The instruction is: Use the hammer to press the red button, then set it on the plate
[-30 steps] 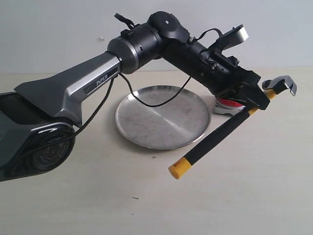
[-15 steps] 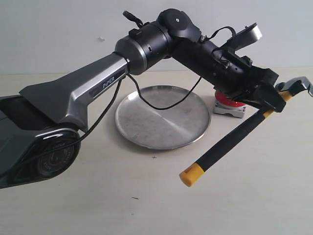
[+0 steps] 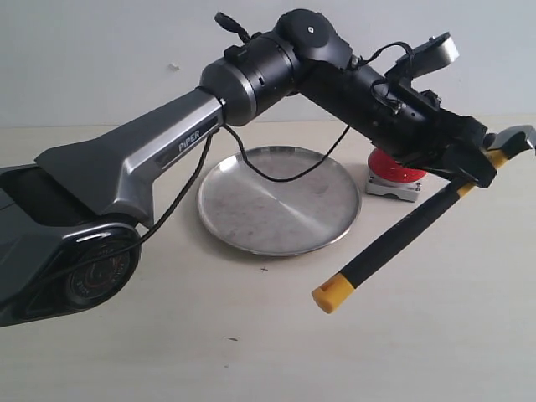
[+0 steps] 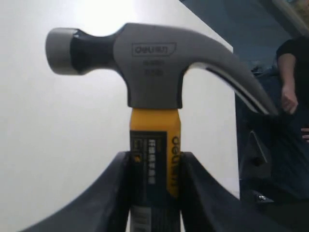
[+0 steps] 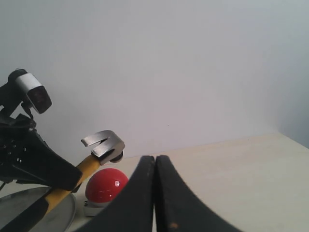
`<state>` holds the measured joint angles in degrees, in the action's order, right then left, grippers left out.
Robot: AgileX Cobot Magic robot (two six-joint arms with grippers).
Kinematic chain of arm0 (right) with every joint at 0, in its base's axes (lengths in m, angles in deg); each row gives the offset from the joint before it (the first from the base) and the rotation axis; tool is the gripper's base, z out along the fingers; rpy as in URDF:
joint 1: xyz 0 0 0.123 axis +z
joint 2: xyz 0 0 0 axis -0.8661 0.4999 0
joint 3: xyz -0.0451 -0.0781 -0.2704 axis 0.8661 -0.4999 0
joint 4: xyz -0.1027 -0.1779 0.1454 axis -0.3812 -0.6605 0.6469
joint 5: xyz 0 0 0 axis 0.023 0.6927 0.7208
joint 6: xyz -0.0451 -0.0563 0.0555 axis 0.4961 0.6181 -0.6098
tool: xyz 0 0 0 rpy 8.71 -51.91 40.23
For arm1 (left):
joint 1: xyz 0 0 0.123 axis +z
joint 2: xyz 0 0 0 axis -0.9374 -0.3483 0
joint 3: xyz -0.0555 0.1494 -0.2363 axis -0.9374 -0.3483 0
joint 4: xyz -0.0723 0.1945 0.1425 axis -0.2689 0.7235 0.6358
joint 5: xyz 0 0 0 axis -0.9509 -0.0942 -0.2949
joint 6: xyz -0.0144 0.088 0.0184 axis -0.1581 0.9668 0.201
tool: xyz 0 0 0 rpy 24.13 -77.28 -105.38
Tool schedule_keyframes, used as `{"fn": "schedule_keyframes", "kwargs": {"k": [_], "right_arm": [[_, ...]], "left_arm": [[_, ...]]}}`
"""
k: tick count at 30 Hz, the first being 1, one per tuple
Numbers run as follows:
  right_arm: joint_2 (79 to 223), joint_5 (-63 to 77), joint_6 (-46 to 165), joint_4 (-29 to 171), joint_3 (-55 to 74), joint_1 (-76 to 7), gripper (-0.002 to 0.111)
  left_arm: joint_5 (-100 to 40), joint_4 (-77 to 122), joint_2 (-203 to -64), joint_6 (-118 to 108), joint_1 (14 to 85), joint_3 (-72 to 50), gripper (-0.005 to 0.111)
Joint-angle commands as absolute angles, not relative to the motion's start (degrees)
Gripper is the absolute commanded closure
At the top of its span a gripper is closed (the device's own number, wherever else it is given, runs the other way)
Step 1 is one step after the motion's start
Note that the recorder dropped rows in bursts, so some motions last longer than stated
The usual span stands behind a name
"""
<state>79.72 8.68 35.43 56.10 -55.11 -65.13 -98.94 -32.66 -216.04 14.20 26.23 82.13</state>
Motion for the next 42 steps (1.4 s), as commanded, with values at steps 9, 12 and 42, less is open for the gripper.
{"fn": "schedule_keyframes", "kwargs": {"k": [9,12,42], "right_arm": [[79.33,8.34,35.97,55.93,-55.36,-65.43,0.108],[79.33,8.34,35.97,56.07,-55.36,-65.43,0.108],[79.33,11.41,31.45,56.05,-55.36,-65.43,0.108]], "left_arm": [[-93.61,-23.67,-214.30,3.85,25.52,91.78,0.107],[-93.76,-19.33,-214.30,0.62,24.78,93.63,0.107],[-93.59,16.62,-214.20,-15.71,17.62,96.83,0.107]]}}
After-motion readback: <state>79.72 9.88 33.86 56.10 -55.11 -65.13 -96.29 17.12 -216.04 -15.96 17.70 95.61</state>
